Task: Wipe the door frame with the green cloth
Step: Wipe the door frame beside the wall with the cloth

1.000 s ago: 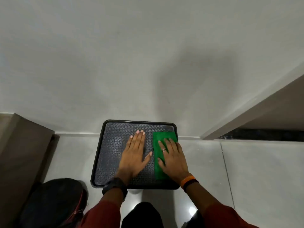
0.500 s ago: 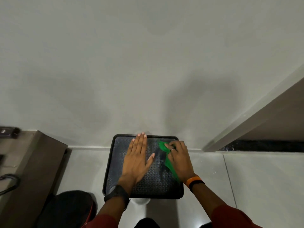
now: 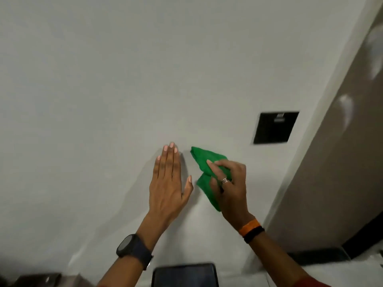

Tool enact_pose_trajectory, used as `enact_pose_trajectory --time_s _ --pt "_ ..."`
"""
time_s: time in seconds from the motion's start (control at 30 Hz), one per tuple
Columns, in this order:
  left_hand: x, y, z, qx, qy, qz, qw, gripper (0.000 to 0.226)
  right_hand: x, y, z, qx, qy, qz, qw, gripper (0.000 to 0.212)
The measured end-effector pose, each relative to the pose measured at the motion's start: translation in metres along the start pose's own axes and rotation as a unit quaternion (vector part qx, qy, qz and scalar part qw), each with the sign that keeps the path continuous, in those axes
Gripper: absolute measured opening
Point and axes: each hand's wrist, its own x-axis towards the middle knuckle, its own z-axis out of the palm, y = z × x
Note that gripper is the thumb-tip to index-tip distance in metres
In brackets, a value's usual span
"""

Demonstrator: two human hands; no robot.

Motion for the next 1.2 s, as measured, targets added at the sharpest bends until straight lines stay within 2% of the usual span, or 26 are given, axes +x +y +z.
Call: enact_pose_trajectory --time_s 0.17,0.33,0.53,0.67,0.7,0.73,0.8,0.87,0.9,0.97,1.1,1.2 --pt "0.142 0.017 -0.108 0.01 0.125 0.045 0.991 0.077 0.157 -0.056 -0.049 -0.033 0.118 -0.098 0.988 0.044" --pt "0.234 0.052 -0.175 0.023 0.189 0.092 0.977 0.077 0.254 -0.085 -0.098 -0.057 0.167 -0.152 0.973 0.048" --pt "0.299 0.132 -0.198 0.007 0.256 0.167 0.952 0.075 0.323 -0.071 -0.192 -0.069 0.268 -0.15 0.949 0.046" --pt "0.327 0.186 -0.194 -0.01 0.27 0.189 0.944 0.075 0.374 -0.048 -0.269 -0.143 0.38 -0.18 0.896 0.043" --pt "0.334 0.198 -0.192 -0.012 0.274 0.194 0.942 0.075 0.387 -0.04 -0.286 -0.159 0.388 -0.184 0.889 0.042" --pt "0.341 0.209 -0.189 -0.016 0.278 0.197 0.94 0.074 0.397 -0.03 -0.3 -0.167 0.367 -0.178 0.898 0.043" --pt "0.354 0.228 -0.181 -0.024 0.286 0.201 0.937 0.073 0.408 -0.004 -0.317 -0.193 0.246 -0.155 0.937 0.048" --pt "0.364 0.242 -0.17 -0.03 0.284 0.199 0.937 0.072 0.407 0.026 -0.32 -0.262 0.124 -0.132 0.948 0.049" --pt "0.369 0.248 -0.164 -0.029 0.281 0.197 0.939 0.072 0.407 0.04 -0.319 -0.27 0.094 -0.129 0.95 0.05" --pt "0.378 0.256 -0.152 -0.029 0.276 0.196 0.941 0.072 0.408 0.054 -0.314 -0.233 0.097 -0.139 0.958 0.05" --pt "0.396 0.265 -0.13 -0.023 0.284 0.204 0.936 0.073 0.426 0.052 -0.303 -0.19 0.192 -0.155 0.95 0.041" --pt "0.408 0.265 -0.118 -0.016 0.286 0.197 0.938 0.072 0.443 0.053 -0.306 -0.241 0.206 -0.16 0.935 0.058"
